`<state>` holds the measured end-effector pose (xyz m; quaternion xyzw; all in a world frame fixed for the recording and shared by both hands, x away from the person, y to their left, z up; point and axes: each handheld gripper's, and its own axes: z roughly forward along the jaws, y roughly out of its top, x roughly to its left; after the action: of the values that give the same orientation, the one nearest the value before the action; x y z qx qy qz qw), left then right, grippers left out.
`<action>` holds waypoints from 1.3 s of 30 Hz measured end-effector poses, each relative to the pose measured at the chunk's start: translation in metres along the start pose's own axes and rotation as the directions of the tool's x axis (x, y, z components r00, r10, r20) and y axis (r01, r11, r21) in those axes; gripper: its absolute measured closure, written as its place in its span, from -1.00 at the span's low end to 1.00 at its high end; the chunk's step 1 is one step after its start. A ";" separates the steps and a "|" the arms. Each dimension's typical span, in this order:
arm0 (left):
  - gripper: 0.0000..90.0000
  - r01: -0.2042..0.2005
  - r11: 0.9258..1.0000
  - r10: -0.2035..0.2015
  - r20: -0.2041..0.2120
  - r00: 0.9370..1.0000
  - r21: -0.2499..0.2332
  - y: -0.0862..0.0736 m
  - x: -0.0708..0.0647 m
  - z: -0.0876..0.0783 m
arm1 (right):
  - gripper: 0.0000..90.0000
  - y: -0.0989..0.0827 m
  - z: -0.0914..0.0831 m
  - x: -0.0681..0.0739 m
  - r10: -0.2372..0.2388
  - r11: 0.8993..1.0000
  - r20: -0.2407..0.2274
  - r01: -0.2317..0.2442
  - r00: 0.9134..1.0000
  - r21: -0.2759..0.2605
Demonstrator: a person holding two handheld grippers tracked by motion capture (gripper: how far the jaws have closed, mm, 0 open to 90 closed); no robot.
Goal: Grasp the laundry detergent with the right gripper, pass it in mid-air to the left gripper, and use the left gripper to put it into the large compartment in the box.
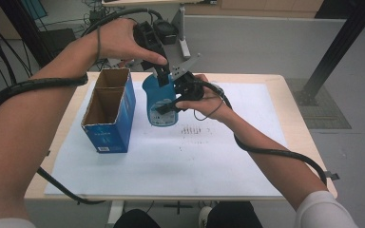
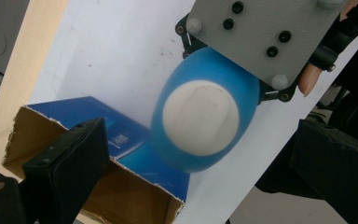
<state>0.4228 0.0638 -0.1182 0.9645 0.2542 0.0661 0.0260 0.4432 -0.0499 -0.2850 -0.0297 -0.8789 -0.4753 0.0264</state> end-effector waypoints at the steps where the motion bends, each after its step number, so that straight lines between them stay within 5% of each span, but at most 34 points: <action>1: -0.90 0.003 1.000 -0.003 0.004 1.000 -0.002 0.000 0.000 0.001 | -0.02 0.000 0.000 0.000 0.000 1.000 0.000 0.000 1.000 0.000; 39: -0.90 -0.076 0.996 0.072 0.085 0.994 0.046 0.011 -0.009 0.026 | -0.02 0.002 -0.013 0.012 -0.070 0.997 -0.048 0.068 0.996 -0.047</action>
<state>0.4241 0.0491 -0.1441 0.9756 0.2185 0.0202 0.0102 0.4318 -0.0591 -0.2757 0.0118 -0.8674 -0.4965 0.0309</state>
